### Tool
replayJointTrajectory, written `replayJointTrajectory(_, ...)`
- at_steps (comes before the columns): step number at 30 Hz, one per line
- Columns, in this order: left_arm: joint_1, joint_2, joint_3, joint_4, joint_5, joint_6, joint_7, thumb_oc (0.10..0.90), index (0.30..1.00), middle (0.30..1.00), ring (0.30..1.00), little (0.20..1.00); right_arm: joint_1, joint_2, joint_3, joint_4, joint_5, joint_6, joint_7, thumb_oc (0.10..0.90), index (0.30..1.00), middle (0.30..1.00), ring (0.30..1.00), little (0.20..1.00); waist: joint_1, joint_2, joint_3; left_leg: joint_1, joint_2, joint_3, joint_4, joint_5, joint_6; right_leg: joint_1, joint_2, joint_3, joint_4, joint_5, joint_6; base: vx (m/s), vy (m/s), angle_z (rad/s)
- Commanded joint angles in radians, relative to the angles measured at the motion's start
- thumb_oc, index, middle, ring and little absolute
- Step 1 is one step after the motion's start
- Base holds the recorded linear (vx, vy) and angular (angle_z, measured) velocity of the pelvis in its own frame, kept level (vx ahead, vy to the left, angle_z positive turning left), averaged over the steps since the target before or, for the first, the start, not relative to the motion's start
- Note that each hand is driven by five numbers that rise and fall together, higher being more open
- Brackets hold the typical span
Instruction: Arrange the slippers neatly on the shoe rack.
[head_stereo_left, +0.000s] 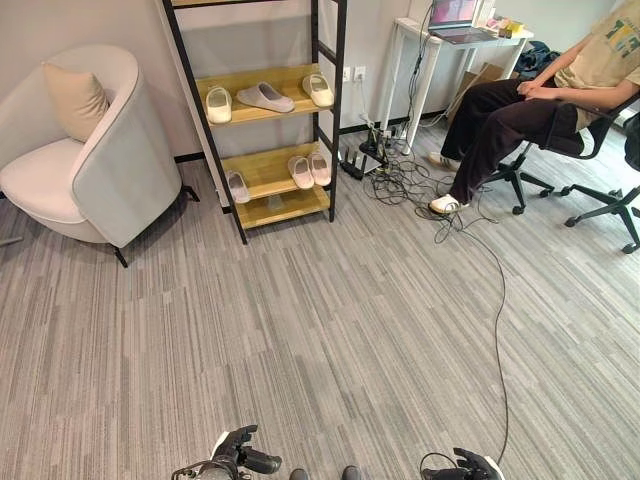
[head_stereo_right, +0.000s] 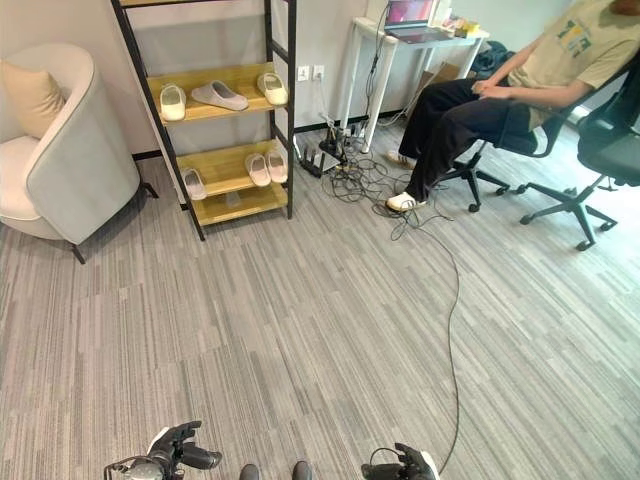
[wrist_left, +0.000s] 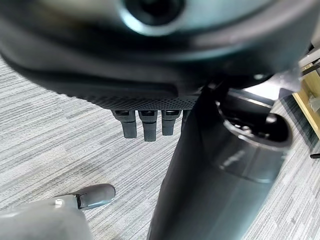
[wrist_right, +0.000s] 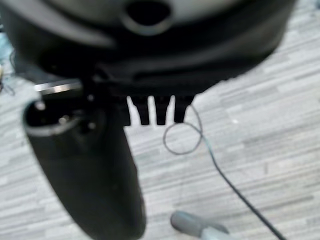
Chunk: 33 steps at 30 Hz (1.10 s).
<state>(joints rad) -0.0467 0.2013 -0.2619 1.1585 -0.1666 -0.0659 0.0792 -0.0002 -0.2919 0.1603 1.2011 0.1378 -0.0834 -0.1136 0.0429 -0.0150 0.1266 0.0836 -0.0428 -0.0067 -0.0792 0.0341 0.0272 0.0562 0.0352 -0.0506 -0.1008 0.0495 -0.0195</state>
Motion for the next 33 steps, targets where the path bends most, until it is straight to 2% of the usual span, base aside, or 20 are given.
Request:
replayJointTrajectory(1, -0.060, -0.007, 0.007, 0.046, -0.007, -0.037, 0.013, 0.800, 0.900, 0.900, 0.900, 0.900, 0.003, -0.047, 0.022, -0.025, -0.015, -0.025, -0.018, 0.800, 0.900, 0.900, 0.900, 0.900, 0.010, -0.009, -0.041, -0.016, 0.037, -0.102, -0.008, -0.059, -0.055, 0.045, -0.026, -0.020, 0.014, -0.120, 0.086, 0.00, 0.000, 0.00)
replayJointTrajectory(16, -0.063, -0.003, -0.019, 0.017, -0.007, -0.033, 0.001, 0.800, 0.900, 0.900, 0.900, 0.900, 0.019, -0.051, 0.024, -0.059, -0.025, -0.023, -0.010, 0.800, 0.900, 0.900, 0.900, 0.900, -0.004, 0.014, -0.014, -0.039, 0.034, -0.154, 0.003, -0.046, -0.065, 0.023, -0.029, -0.064, 0.057, -0.151, 0.069, 0.01, -0.032, 0.11)
replayJointTrajectory(18, -0.065, 0.002, -0.018, 0.003, -0.018, -0.035, 0.001, 0.800, 0.900, 0.900, 0.900, 0.900, 0.015, -0.052, 0.024, -0.062, -0.017, -0.025, -0.009, 0.800, 0.900, 0.900, 0.900, 0.900, -0.002, 0.011, 0.001, -0.062, 0.032, -0.157, 0.061, -0.064, -0.069, 0.011, -0.028, -0.055, 0.078, -0.158, 0.062, -0.01, -0.073, 0.10)
replayJointTrajectory(20, -0.068, 0.008, -0.017, -0.014, -0.026, -0.037, 0.003, 0.800, 0.900, 0.900, 0.900, 0.900, 0.008, -0.056, 0.026, -0.076, -0.010, -0.031, -0.011, 0.800, 0.900, 0.900, 0.900, 0.900, 0.006, 0.006, 0.026, -0.120, 0.028, -0.149, 0.174, -0.089, -0.079, 0.004, -0.031, -0.046, 0.091, -0.169, 0.054, -0.04, -0.065, 0.12)
replayJointTrajectory(21, -0.073, 0.007, -0.019, -0.026, -0.036, -0.037, 0.005, 0.800, 0.900, 0.900, 0.900, 0.900, -0.002, -0.062, 0.024, -0.086, -0.001, -0.034, -0.016, 0.800, 0.900, 0.900, 0.900, 0.900, 0.016, 0.001, 0.056, -0.183, 0.015, -0.130, 0.275, -0.081, -0.094, 0.010, -0.039, -0.046, 0.095, -0.168, 0.048, -0.03, -0.050, 0.12)
replayJointTrajectory(22, -0.074, 0.006, -0.018, -0.028, -0.040, -0.039, 0.006, 0.800, 0.900, 0.900, 0.900, 0.900, -0.008, -0.065, 0.024, -0.088, 0.002, -0.036, -0.019, 0.800, 0.900, 0.900, 0.900, 0.900, 0.024, -0.003, 0.065, -0.213, 0.014, -0.123, 0.321, -0.068, -0.095, 0.014, -0.041, -0.050, 0.094, -0.167, 0.045, -0.02, -0.032, 0.18)
replayJointTrajectory(25, -0.070, 0.006, -0.022, -0.026, -0.041, -0.037, 0.009, 0.800, 0.900, 0.900, 0.900, 0.900, -0.015, -0.067, 0.026, -0.079, 0.007, -0.031, -0.024, 0.800, 0.900, 0.900, 0.900, 0.900, 0.032, -0.010, 0.072, -0.268, 0.012, -0.107, 0.370, -0.057, -0.090, 0.025, -0.049, -0.062, 0.090, -0.171, 0.045, 0.07, 0.000, 0.07)
replayJointTrajectory(27, -0.062, 0.007, -0.022, -0.022, -0.041, -0.035, 0.008, 0.800, 0.900, 0.900, 0.900, 0.900, -0.016, -0.068, 0.026, -0.073, 0.007, -0.028, -0.024, 0.800, 0.900, 0.900, 0.900, 0.900, 0.038, -0.014, 0.066, -0.294, 0.010, -0.077, 0.323, -0.066, -0.083, 0.039, -0.053, -0.076, 0.074, -0.176, 0.052, 0.17, 0.042, 0.09)
replayJointTrajectory(28, -0.056, 0.008, -0.021, -0.019, -0.037, -0.034, 0.007, 0.800, 0.900, 0.900, 0.900, 0.900, -0.014, -0.069, 0.026, -0.071, 0.005, -0.027, -0.025, 0.800, 0.900, 0.900, 0.900, 0.900, 0.043, -0.015, 0.063, -0.325, 0.008, -0.049, 0.293, -0.042, -0.084, 0.055, -0.054, -0.086, 0.060, -0.179, 0.057, 0.21, 0.076, 0.28)
replayJointTrajectory(30, -0.033, 0.014, -0.012, -0.013, -0.018, -0.032, 0.006, 0.800, 0.900, 0.900, 0.900, 0.900, -0.010, -0.061, 0.023, -0.080, -0.006, -0.023, -0.027, 0.800, 0.900, 0.900, 0.900, 0.900, 0.054, -0.014, 0.045, -0.316, 0.017, -0.012, 0.228, -0.025, -0.074, 0.076, -0.052, -0.088, 0.062, -0.203, 0.069, 0.32, 0.155, 0.33)
replayJointTrajectory(32, -0.026, 0.018, 0.001, -0.011, -0.032, -0.032, 0.007, 0.800, 0.900, 0.900, 0.900, 0.900, -0.011, -0.045, 0.026, -0.086, -0.021, -0.020, -0.026, 0.800, 0.900, 0.900, 0.900, 0.900, 0.072, -0.028, 0.030, -0.305, -0.015, -0.044, 0.241, -0.050, -0.052, 0.071, -0.082, -0.078, 0.134, -0.211, 0.085, 0.31, 0.184, 0.00)
replayJointTrajectory(33, -0.026, 0.018, 0.001, -0.011, -0.032, -0.033, 0.007, 0.800, 0.900, 0.900, 0.900, 0.900, -0.011, -0.045, 0.026, -0.086, -0.021, -0.020, -0.026, 0.800, 0.900, 0.900, 0.900, 0.900, 0.072, -0.028, 0.030, -0.305, -0.015, -0.043, 0.241, -0.050, -0.052, 0.071, -0.083, -0.078, 0.136, -0.212, 0.085, 0.24, 0.159, -0.20)
